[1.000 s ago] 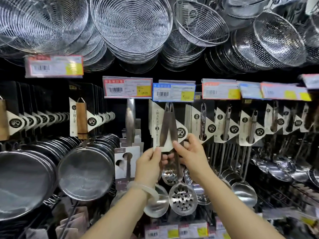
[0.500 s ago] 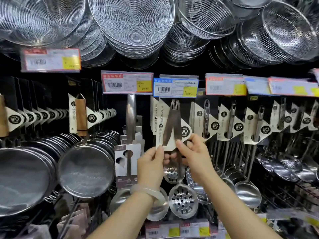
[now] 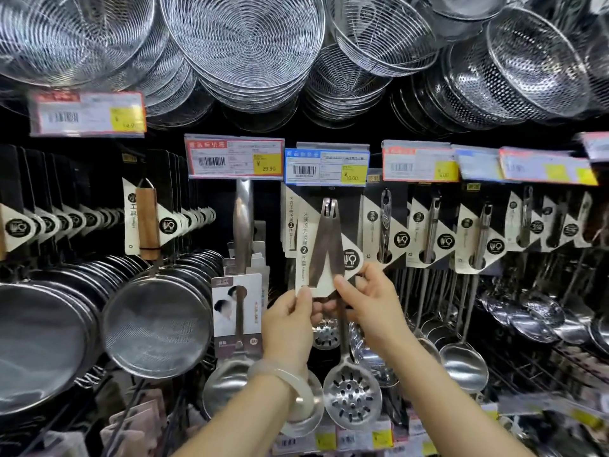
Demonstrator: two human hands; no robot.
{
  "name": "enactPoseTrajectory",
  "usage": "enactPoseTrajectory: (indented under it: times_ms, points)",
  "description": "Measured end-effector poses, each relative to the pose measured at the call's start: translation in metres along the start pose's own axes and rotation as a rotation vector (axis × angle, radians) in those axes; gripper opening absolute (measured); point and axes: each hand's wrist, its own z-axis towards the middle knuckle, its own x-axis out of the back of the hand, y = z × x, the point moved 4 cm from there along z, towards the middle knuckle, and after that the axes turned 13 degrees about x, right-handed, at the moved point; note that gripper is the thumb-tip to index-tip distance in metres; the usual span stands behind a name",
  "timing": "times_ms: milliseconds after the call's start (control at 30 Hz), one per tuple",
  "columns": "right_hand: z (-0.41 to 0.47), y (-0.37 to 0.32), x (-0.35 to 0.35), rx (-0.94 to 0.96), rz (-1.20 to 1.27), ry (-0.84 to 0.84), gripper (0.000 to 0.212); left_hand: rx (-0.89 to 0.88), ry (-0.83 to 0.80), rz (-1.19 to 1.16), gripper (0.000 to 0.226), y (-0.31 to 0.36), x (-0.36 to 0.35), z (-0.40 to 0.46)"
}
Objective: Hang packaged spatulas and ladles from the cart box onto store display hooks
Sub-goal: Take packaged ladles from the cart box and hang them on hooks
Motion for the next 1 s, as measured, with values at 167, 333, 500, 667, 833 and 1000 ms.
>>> enactPoseTrajectory:
  times_ms: [167,333,500,667,833,1000]
  points:
    - [0.002,0.007,-0.01,0.008,-0.013,-0.013,0.009,0.02,0.016,-0.065,0.028,-0.003,0.006,0.004]
    - [-0.004,0.006,-0.007,0.051,0.042,-0.026,0.009,-0.084,0.031,-0.022,0.028,-0.006,0.009,-0.003]
    - [-0.001,-0.008,-0.006,0.077,0.065,-0.01,0.009,-0.158,-0.011,-0.013,0.028,0.007,0.003,-0.007]
    - [0.008,-0.016,-0.008,0.043,0.037,0.014,0.008,-0.111,-0.025,-0.035,0.026,0.019,-0.004,0.0]
    - [0.012,-0.014,-0.015,0.033,0.007,0.005,0.007,-0.148,0.022,-0.053,0.026,0.019,0.002,0.007]
    - [0.01,-0.005,-0.013,-0.005,-0.007,0.017,0.007,-0.102,0.032,-0.091,0.031,0.007,0.001,0.014]
